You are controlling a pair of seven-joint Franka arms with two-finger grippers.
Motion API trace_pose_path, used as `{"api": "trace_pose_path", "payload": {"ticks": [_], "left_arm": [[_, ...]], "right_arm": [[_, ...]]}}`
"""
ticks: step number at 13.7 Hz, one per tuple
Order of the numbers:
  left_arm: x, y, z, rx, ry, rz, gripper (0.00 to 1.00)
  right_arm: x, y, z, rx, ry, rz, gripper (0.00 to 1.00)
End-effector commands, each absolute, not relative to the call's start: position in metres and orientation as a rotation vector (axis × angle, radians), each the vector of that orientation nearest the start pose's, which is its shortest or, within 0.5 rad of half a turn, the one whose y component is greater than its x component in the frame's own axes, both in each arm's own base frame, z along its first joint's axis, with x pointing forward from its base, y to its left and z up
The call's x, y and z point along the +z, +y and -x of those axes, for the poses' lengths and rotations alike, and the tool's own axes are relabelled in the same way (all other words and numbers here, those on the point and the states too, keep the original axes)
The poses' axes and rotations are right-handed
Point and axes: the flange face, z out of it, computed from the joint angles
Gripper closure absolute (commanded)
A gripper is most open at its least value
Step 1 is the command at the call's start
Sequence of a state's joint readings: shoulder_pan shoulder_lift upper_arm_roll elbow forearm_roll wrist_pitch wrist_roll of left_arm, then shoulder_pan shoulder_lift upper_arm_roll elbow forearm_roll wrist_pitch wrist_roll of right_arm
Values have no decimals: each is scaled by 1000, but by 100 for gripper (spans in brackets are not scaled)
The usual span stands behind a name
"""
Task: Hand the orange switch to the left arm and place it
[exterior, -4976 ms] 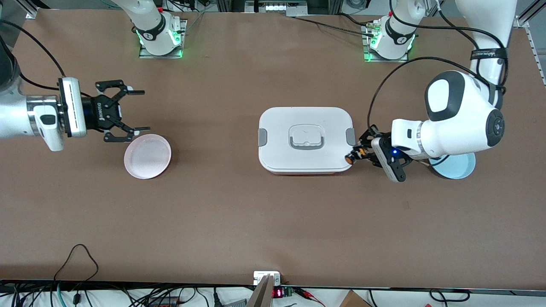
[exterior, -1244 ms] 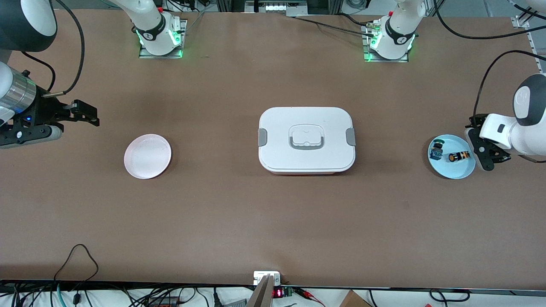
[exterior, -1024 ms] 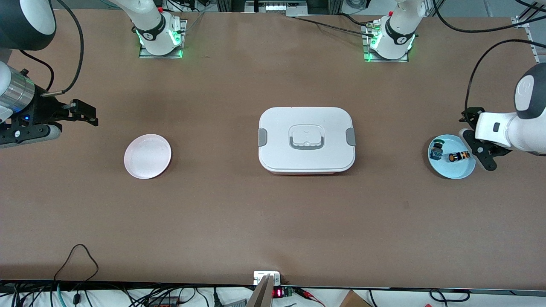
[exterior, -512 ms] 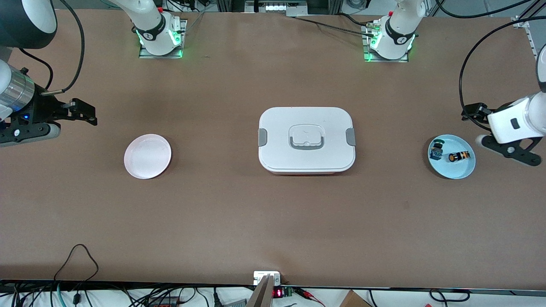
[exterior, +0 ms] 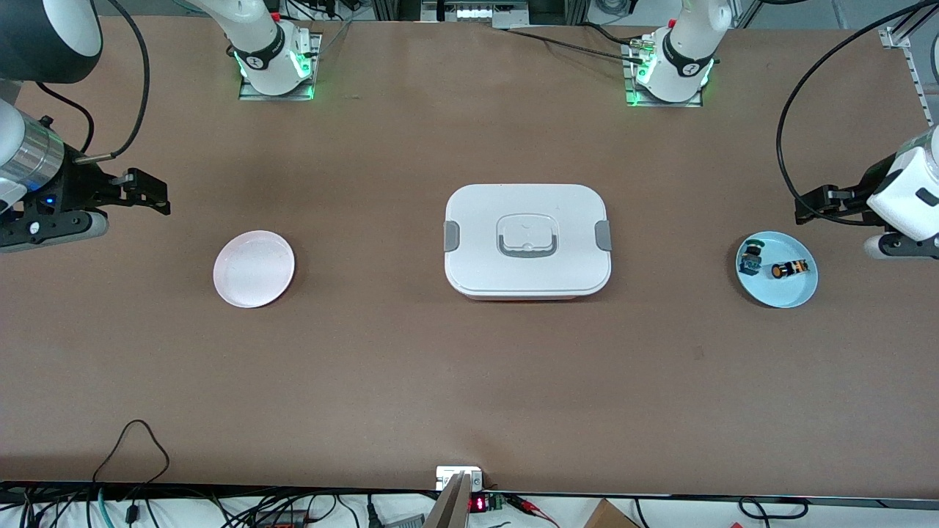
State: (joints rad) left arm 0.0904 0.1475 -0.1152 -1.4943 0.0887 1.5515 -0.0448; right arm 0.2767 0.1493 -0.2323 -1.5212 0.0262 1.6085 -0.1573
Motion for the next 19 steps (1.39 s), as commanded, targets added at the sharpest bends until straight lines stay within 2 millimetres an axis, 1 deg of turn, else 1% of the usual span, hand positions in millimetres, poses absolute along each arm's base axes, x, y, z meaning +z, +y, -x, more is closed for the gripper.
{"api": "trace_pose_path", "payload": {"ticks": [1,2,3,4,6,7,8,9,12,15,17,18,19], "left_arm": [[577,0,-560,70,-112,3108,0],[574,6,-556,81,-131,3131,0],[576,6,-555,64,-108,3123,0],[576,-1,-557,38,-73,3119,0],[577,1,-559,22,-53,3094,0],[579,5,-556,20,-63,3095,0],[580,2,-551,8,-54,3096,0],[582,-1,-549,-11,-39,3097,0],[577,-3,-535,-49,-27,3103,0],[574,2,-541,-36,-6,3102,0],[576,2,-541,-43,13,3100,0],[578,2,-542,-45,13,3101,0],[579,1,-547,-48,15,3099,0]], "right_arm": [[573,40,-594,102,-301,3147,0],[572,39,-594,105,-299,3147,0],[571,38,-593,112,-296,3147,0],[571,37,-593,115,-294,3147,0],[570,37,-593,115,-291,3147,0],[568,34,-592,122,-281,3146,0],[568,36,-592,123,-290,3142,0],[568,31,-592,124,-278,3138,0],[566,26,-591,129,-271,3127,0],[565,26,-587,151,-266,3125,0],[565,32,-584,154,-202,3133,0],[566,43,-584,147,-202,3136,0],[567,50,-584,142,-202,3137,0]]}}
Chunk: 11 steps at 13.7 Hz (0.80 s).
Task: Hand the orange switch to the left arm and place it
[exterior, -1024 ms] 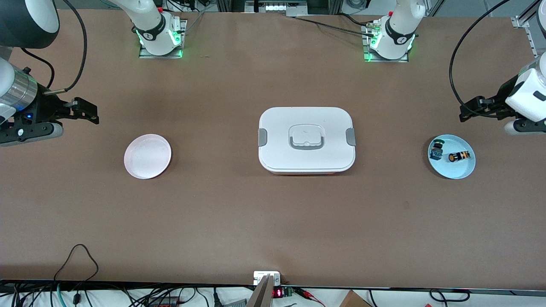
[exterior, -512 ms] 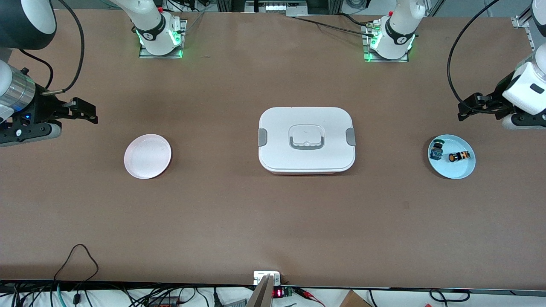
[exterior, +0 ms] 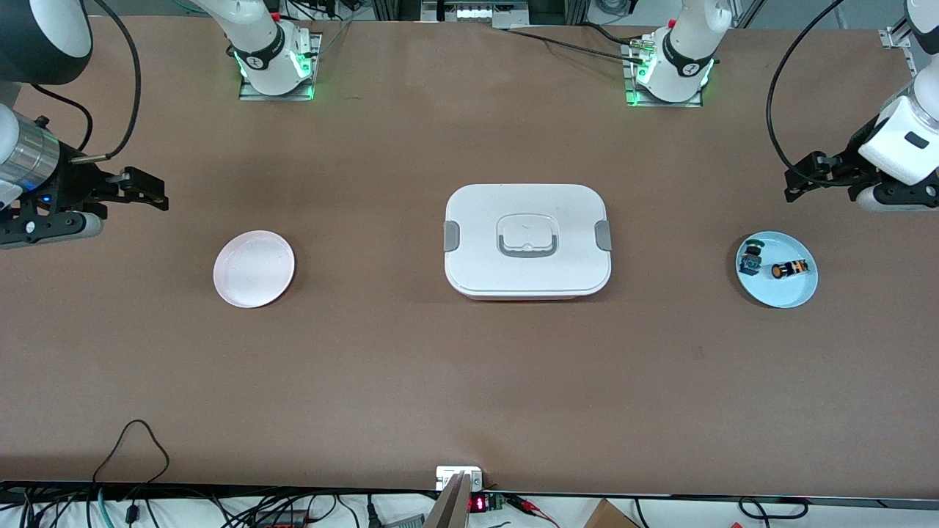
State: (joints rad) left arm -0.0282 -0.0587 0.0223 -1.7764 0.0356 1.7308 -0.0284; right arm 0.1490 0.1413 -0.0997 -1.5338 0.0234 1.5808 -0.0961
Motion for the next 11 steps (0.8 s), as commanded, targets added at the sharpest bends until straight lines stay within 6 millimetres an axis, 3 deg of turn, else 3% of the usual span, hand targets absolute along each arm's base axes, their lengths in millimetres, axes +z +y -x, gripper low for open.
{"api": "trace_pose_path", "payload": {"ticks": [1,11], "left_arm": [[581,0,-552,-57,17,3098,0],[581,-7,-552,-3,28,3094,0]], "right_arm": [[567,52,-584,142,-195,3138,0],[571,48,-590,55,-190,3138,0]]}}
